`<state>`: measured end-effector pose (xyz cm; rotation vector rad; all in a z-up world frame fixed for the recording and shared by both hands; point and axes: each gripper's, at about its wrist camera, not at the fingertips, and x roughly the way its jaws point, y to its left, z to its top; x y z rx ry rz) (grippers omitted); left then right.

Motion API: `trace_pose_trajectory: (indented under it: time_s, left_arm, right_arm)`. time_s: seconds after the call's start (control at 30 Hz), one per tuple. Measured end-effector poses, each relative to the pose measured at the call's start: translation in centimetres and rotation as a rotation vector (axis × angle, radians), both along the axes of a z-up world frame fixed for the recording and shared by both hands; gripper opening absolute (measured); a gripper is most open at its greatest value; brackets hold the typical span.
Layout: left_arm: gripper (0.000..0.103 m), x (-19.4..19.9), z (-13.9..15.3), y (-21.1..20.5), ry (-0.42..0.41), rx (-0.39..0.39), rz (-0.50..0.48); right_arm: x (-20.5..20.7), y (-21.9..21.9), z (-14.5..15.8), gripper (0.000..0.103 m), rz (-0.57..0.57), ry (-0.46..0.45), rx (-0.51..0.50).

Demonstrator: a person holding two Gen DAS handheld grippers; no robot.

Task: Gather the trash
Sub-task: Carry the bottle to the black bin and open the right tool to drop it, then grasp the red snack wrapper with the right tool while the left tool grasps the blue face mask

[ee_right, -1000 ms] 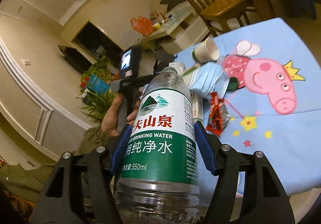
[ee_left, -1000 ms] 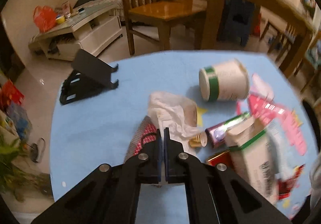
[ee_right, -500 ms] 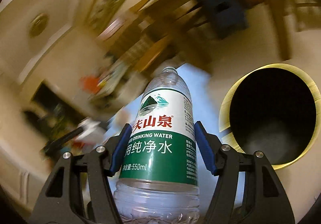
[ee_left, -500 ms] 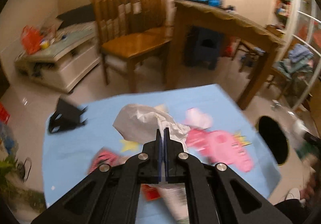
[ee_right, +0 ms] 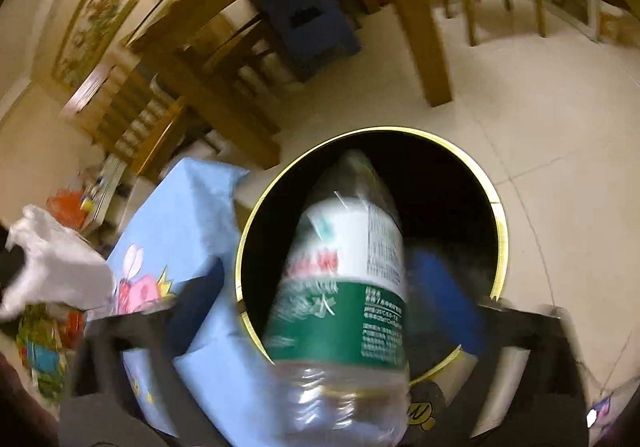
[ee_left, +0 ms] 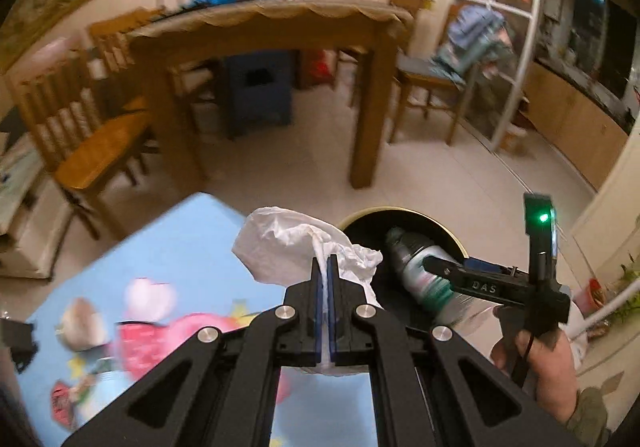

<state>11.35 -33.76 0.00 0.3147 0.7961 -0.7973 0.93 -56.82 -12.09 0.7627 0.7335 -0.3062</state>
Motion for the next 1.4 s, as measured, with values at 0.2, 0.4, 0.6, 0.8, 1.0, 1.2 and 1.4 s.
trace_pose_trajectory:
  time_s: [0.2,0.4,0.6,0.8,1.0,1.2,1.4]
  left_arm:
    - [0.002,0.2,-4.1,-6.7,0.059,0.055,-0.059]
    - [0.032,0.2,-5.8,-9.3,0.046,0.1,-0.081]
    - [0.056,0.0,-6.3,-8.8,0.046,0.089,-0.077]
    - [0.063,0.1,-5.7,-3.7,0.055,0.073,-0.008]
    - [0.096,-1.8,-6.0,5.6,-0.048,0.132,0.12]
    - [0.096,-3.7,-7.3,17.1,-0.201,0.282,0.312]
    - [0.096,-2.9,-7.0,27.9,-0.224,0.316,0.542]
  right_arm:
    - [-4.4,-4.5,-0.3,0.098,-0.175,-0.086,0.051]
    - [-7.3,-7.9,-1.1,0.098,-0.285,-0.109,0.118]
    - [-7.3,-8.1,-1.2,0.098,-0.279,-0.09,0.091]
    - [-5.5,-6.0,-1.0,0.098,-0.246,-0.038,0.043]
    - [-3.2,-2.4,0.4,0.098,-0.145,-0.003,-0.098]
    - [-0.5,3.9,2.5,0.098,0.009,-0.023,-0.295]
    - [2.0,17.4,3.4,0.098,0.356,-0.074,-0.389]
